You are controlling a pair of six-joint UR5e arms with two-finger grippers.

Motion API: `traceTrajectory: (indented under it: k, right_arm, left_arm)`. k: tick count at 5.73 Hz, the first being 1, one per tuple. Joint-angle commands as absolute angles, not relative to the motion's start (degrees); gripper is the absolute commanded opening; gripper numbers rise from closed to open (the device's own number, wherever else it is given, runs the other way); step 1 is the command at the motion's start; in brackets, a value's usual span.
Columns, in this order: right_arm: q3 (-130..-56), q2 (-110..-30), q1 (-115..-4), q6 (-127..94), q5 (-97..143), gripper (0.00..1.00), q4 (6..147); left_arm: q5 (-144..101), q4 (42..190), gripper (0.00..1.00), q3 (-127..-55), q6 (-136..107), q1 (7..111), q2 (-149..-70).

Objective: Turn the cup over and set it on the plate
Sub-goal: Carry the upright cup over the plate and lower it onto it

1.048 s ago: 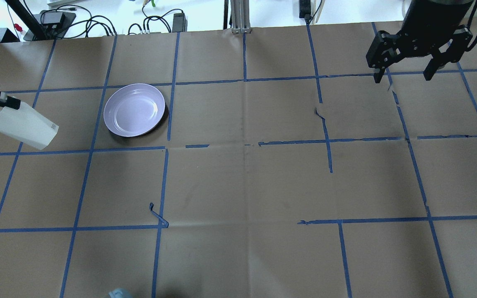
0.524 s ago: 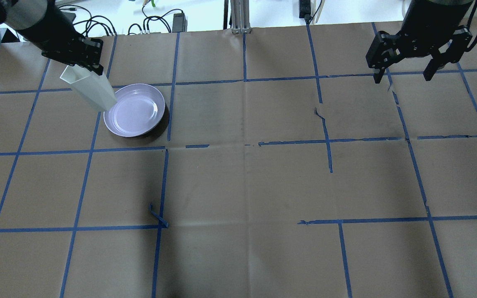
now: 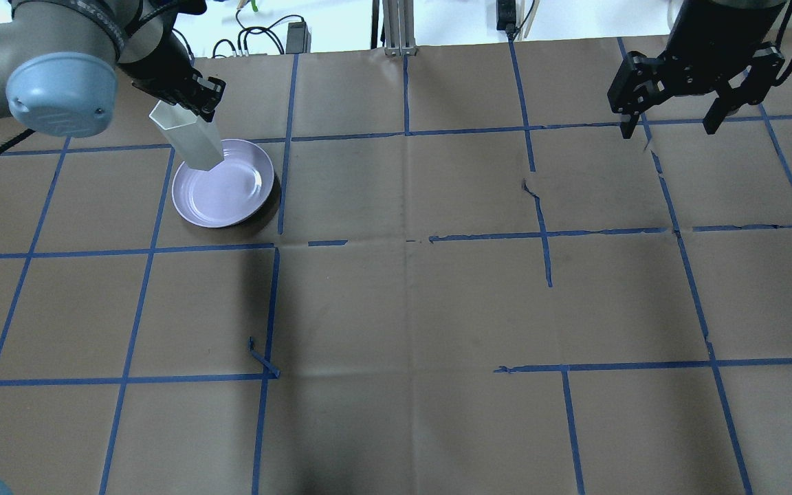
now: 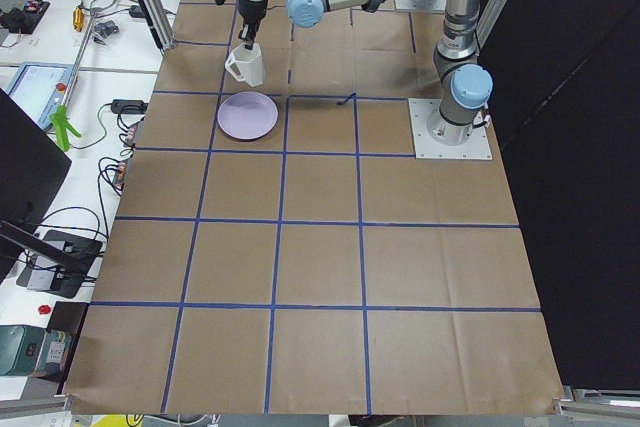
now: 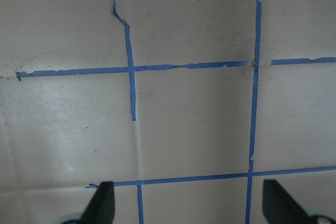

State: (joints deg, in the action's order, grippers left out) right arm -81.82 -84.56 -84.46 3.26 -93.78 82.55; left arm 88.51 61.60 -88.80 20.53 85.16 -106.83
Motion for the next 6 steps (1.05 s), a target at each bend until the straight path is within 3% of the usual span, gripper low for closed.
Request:
traceTrajectory:
  k: [1, 3, 5, 6]
  right_arm:
    - [-81.83, -84.55, -84.46, 3.25, -93.78, 1.00, 82.53]
    - [-81.83, -84.55, -84.46, 3.25, -93.78, 1.00, 82.62]
    - [-81.83, -84.55, -84.46, 3.25, -93.78, 1.00, 82.62]
    - [-81.83, -84.55, -84.46, 3.25, -93.78, 1.00, 82.53]
  left_arm:
    - [89.91, 56.69, 0.00, -89.65, 23.45, 85.25, -111.95]
    - [90.00, 49.60, 0.00, -90.26, 23.90, 85.08, -117.30]
    - [90.17, 49.40, 0.00, -92.97, 25.04, 84.56, -117.25]
    - [92.00, 50.18, 0.19, -93.08, 25.57, 84.55, -116.99]
